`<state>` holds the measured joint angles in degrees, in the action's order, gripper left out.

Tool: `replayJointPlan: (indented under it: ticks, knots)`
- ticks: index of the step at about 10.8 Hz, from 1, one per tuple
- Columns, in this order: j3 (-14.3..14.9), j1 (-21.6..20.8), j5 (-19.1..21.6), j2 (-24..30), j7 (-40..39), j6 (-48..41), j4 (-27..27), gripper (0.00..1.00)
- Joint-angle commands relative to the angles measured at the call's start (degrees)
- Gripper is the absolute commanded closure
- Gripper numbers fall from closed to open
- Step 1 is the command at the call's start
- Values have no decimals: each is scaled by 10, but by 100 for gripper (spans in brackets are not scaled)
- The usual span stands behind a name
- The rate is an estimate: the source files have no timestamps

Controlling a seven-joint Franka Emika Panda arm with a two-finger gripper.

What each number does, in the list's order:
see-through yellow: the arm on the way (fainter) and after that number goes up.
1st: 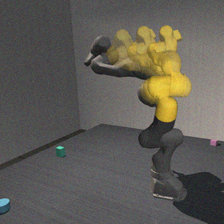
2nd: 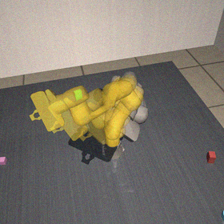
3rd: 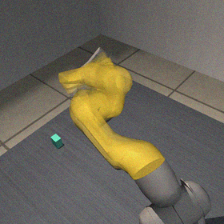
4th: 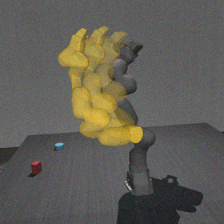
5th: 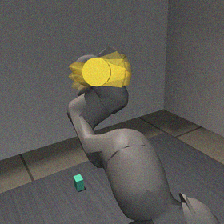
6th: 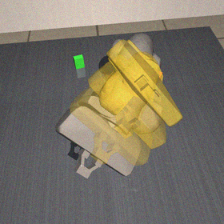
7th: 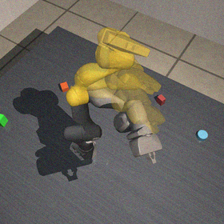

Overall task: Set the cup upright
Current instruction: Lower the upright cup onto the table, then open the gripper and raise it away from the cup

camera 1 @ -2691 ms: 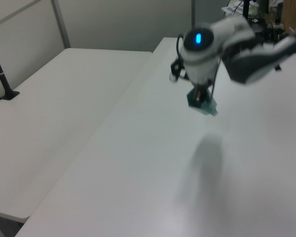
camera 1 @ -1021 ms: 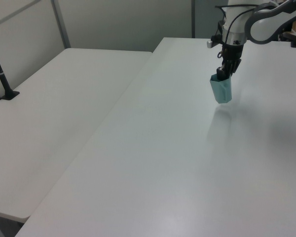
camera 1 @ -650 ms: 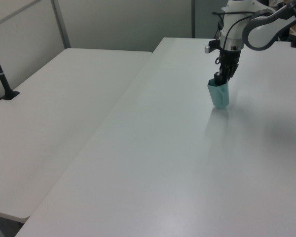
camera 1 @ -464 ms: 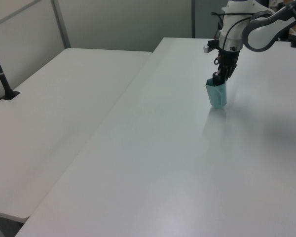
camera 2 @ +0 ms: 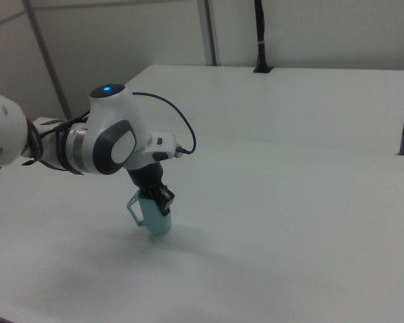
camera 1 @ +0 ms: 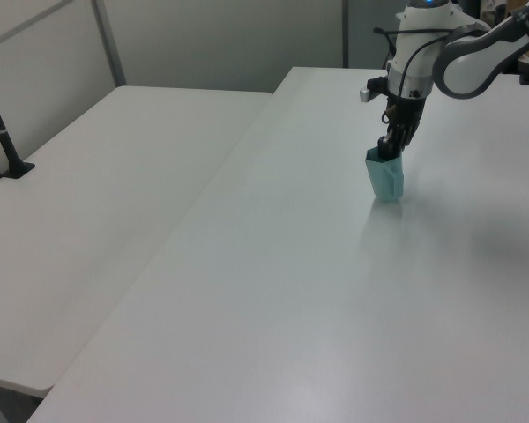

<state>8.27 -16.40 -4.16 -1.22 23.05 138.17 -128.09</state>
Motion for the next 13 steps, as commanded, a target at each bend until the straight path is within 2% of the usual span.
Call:
replayJointPlan:
  ticks: [1,2,4,6,8,9,11,13]
  knots:
    - [4,-3,14,5,-6,18,-9,97]
    - [4,0,14,8,-5,13,-8,68]
    - [4,0,13,13,-7,6,-8,51]
    - [4,0,14,19,-7,3,-7,43]
    - [5,-5,14,44,-6,-54,16,24]
    - [5,-8,13,64,-5,-97,41,0]
    - [3,-15,18,80,-9,-206,126,0]
    - [6,-25,40,78,-16,-240,213,0]
